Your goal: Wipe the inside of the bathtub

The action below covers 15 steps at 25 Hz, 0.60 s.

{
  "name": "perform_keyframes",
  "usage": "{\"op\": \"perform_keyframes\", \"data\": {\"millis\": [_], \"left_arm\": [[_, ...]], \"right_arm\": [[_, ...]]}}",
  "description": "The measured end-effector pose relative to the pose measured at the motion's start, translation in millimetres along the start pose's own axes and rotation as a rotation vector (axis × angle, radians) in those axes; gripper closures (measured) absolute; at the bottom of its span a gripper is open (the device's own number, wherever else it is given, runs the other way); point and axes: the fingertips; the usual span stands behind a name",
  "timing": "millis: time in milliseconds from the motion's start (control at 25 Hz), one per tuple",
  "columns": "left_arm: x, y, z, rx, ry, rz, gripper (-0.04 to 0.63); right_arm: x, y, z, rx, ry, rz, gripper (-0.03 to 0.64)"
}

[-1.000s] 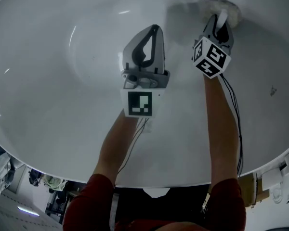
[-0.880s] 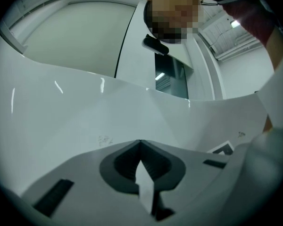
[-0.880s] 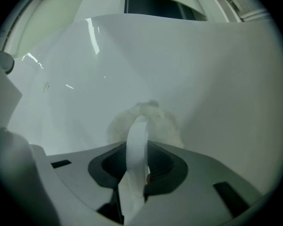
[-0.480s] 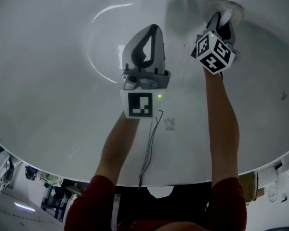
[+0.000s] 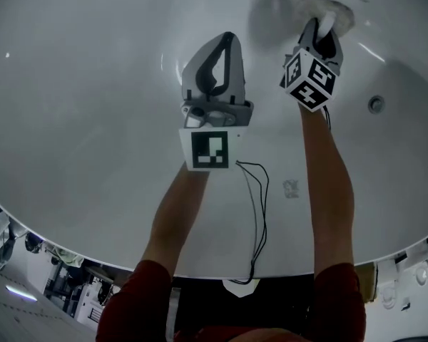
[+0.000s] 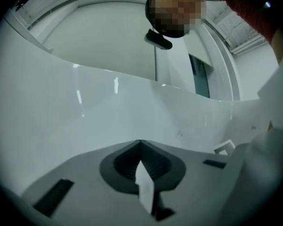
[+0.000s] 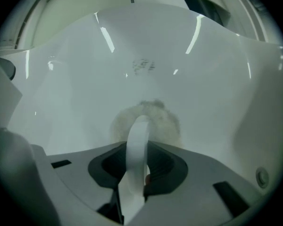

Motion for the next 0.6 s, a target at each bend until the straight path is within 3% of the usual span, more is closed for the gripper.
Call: {"op": "perform_keyframes", "data": {"millis": [120, 200, 440, 600], "left_arm": [[106, -37, 12, -0.008, -0.011, 0.11, 0.579], [138, -42, 9, -0.011, -0.014, 0.114, 0.58], [113, -48, 13, -0.001, -0.001, 0.065, 0.579], [116, -49, 7, 0.007, 0.02, 0.037, 0.579]], "right_arm": [[127, 7, 5, 0.015, -0.083, 0.137, 0.518], [163, 9, -3, 0.016, -0.084, 0.15, 0.518], [138, -16, -10, 0.021, -0.056, 0.113, 0.518], [115, -25, -25, 0.035, 0.009, 0.017, 0.518]]}}
Point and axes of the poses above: the fingertips, and each gripper's own axes: y backward along the fingers, x to its right, z out of its underside, and after that the axes turned 9 degrees about y, right-handed
